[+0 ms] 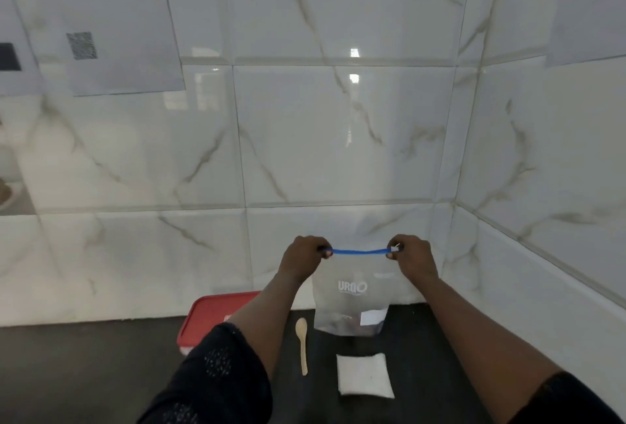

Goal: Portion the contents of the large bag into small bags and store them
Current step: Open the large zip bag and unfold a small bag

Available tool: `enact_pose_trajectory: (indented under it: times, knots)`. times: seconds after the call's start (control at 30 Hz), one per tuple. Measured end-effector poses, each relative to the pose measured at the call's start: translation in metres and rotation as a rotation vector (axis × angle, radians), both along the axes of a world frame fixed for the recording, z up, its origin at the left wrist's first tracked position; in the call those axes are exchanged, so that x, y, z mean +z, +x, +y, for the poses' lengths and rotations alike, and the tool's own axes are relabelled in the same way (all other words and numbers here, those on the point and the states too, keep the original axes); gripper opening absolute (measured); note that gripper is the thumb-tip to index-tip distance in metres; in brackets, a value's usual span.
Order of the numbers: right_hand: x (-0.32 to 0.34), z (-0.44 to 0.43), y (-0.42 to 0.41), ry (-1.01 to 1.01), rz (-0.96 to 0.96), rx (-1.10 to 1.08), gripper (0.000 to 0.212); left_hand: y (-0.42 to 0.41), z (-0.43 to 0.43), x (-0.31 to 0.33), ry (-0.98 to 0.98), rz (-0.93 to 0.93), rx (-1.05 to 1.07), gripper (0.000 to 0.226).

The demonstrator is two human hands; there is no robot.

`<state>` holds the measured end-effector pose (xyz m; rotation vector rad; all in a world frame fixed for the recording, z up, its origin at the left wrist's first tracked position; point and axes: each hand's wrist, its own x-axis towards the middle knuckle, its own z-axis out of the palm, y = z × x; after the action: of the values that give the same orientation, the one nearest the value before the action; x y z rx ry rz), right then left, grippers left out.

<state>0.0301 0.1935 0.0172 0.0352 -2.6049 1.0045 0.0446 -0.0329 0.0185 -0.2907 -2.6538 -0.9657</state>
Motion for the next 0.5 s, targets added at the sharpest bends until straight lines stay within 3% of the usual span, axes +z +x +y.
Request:
enact_pose_trajectory:
  times: [0.13, 0.27, 0.5]
  knots:
    - [0.012, -0.014, 0.03, -0.05, 0.058, 0.035, 0.014, 0.032, -0.016, 0.006, 0.089, 0.07, 0.026, 0.022]
    - [0.012, -0.031, 0.059, -0.119, 0.064, 0.08, 0.02, 0.063, -0.037, -0.001, 0.027, 0.122, 0.05, 0.021]
    - [-0.003, -0.083, 0.1, -0.271, -0.066, 0.211, 0.012, 0.112, -0.086, -0.031, 0.007, 0.323, 0.212, 0.017]
